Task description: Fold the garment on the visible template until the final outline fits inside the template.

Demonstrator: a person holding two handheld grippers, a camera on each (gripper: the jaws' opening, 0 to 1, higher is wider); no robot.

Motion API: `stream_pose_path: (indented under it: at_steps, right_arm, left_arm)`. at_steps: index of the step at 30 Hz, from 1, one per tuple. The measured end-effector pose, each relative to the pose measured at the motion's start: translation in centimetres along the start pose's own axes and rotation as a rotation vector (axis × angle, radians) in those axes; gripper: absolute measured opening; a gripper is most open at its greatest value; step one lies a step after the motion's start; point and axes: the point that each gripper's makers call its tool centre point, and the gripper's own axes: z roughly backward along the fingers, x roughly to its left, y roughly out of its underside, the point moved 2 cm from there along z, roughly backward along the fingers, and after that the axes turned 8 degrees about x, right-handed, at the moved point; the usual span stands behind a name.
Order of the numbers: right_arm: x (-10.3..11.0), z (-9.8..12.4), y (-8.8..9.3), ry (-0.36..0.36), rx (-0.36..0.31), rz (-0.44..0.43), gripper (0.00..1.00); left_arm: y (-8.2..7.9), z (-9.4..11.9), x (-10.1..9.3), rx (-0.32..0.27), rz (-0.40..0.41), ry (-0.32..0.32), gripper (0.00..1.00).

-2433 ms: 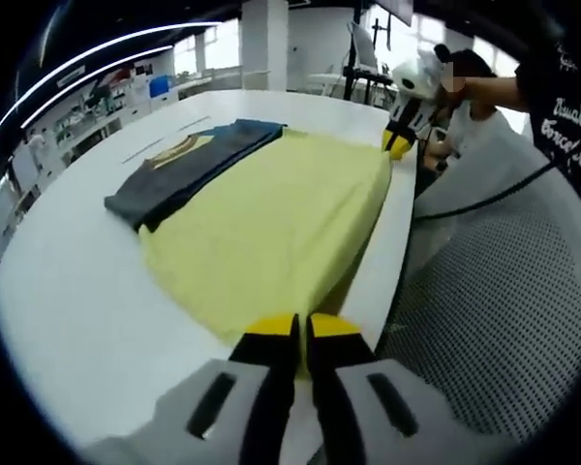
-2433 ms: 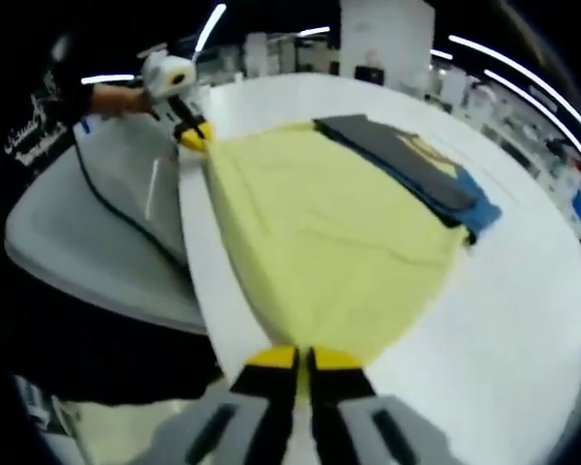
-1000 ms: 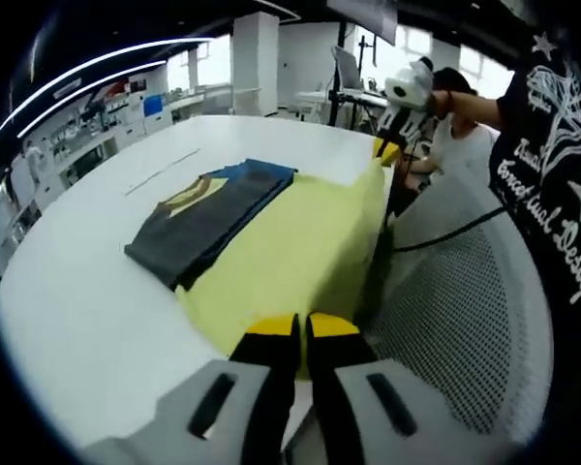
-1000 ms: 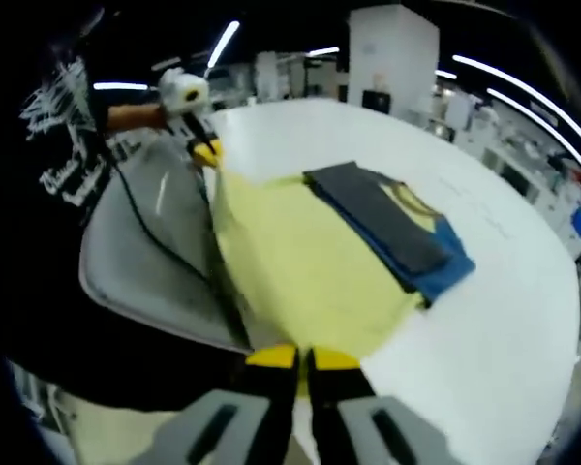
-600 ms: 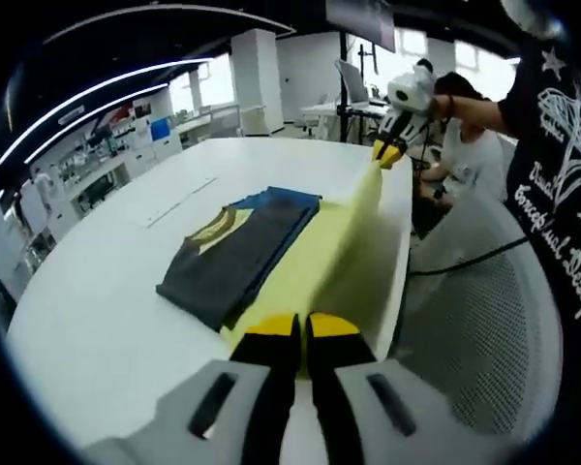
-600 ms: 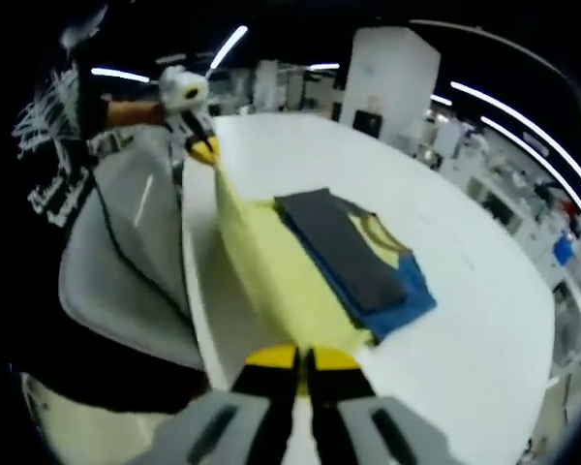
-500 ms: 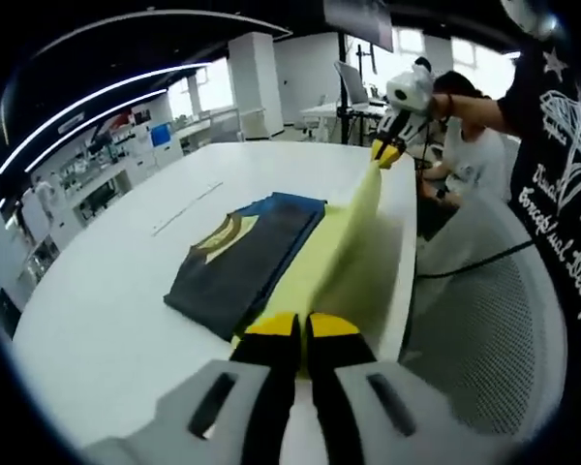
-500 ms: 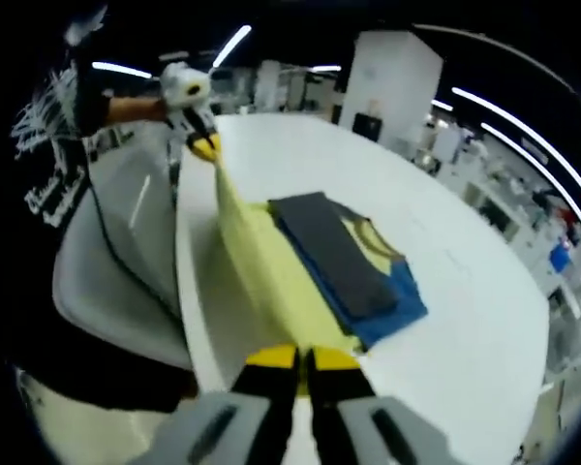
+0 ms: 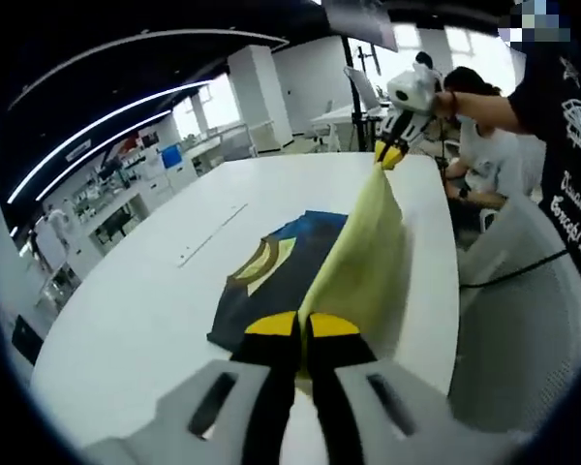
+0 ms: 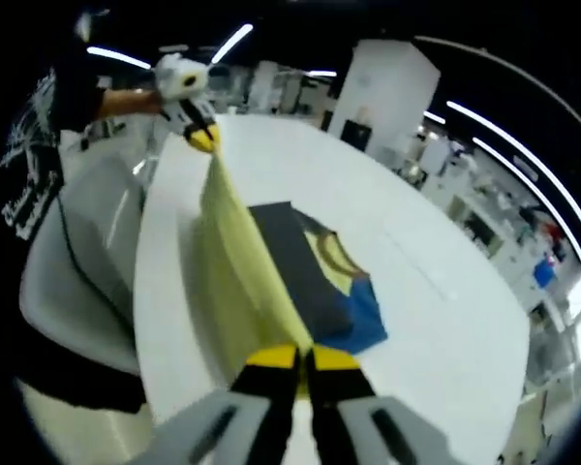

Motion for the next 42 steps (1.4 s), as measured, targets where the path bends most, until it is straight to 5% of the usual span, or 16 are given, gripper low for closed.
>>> stream_pose_path:
  at_steps: [31,42]
  right_arm:
    - [-8.9,-5.7,-3.2,0.193,-0.051,-0.118,0.00]
    - [-11.4,-9.1,-3.3,0.225,-0.035,-0.214,0.00]
  left_arm:
    - [-1.1,-4.8,8.0,-0.001,0.071,-0.143,0.00]
    - [0.5,-7.6,11.5,0.016,0.147,-0.183,0.00]
